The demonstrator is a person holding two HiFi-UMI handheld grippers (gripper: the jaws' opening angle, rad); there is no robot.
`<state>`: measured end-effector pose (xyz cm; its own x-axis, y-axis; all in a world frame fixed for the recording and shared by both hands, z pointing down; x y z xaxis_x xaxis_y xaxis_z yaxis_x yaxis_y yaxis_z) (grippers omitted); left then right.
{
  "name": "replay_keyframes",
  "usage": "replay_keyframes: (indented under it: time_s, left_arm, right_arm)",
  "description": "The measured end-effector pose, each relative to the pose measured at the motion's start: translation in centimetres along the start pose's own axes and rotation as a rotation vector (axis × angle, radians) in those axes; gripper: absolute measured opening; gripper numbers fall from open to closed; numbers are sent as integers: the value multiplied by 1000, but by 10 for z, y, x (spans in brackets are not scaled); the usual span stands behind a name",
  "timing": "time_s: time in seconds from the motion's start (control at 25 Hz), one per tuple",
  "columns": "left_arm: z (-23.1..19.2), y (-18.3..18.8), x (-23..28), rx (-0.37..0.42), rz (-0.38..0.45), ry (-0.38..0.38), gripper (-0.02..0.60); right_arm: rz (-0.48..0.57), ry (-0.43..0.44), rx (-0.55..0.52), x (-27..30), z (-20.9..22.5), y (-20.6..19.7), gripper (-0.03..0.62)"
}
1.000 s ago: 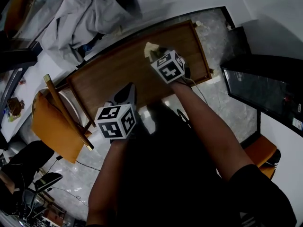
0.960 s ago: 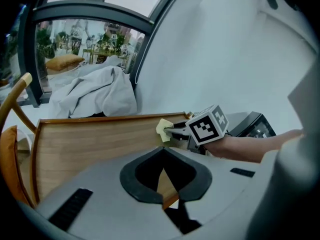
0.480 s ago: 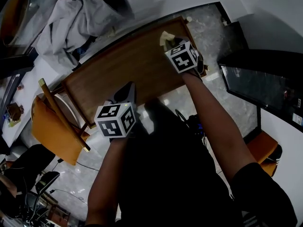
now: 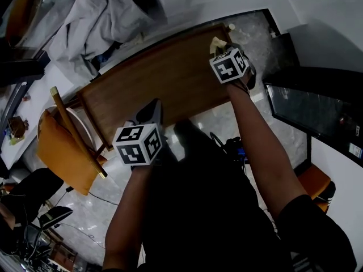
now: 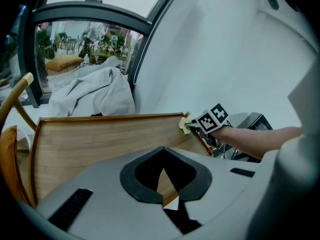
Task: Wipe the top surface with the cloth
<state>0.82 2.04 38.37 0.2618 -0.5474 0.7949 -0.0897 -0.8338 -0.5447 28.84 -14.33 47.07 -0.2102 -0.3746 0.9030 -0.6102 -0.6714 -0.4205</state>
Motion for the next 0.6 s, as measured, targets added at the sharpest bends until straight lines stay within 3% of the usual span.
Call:
replay_keyframes:
  time_s: [0.52, 0.6]
  left_arm:
    - [-24, 1, -24, -55, 46, 12, 12]
    - [-28, 3, -31, -50, 65, 13, 12]
  right_arm:
    - [-63, -35, 72, -14, 9, -8, 81]
    - [-35, -32, 54, -25, 7, -2, 80]
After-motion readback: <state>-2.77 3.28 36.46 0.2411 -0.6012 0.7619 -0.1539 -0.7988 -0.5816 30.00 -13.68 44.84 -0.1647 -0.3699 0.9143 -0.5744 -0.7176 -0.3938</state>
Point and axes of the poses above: the fingertips, and each gripper's own axes: x forward along the fingers, z to its right, y out of its top, the point moved 10 cm from there along -x, backward along the fingers, and after that the axes turned 13 degrees about y, right-handed, at the moved point
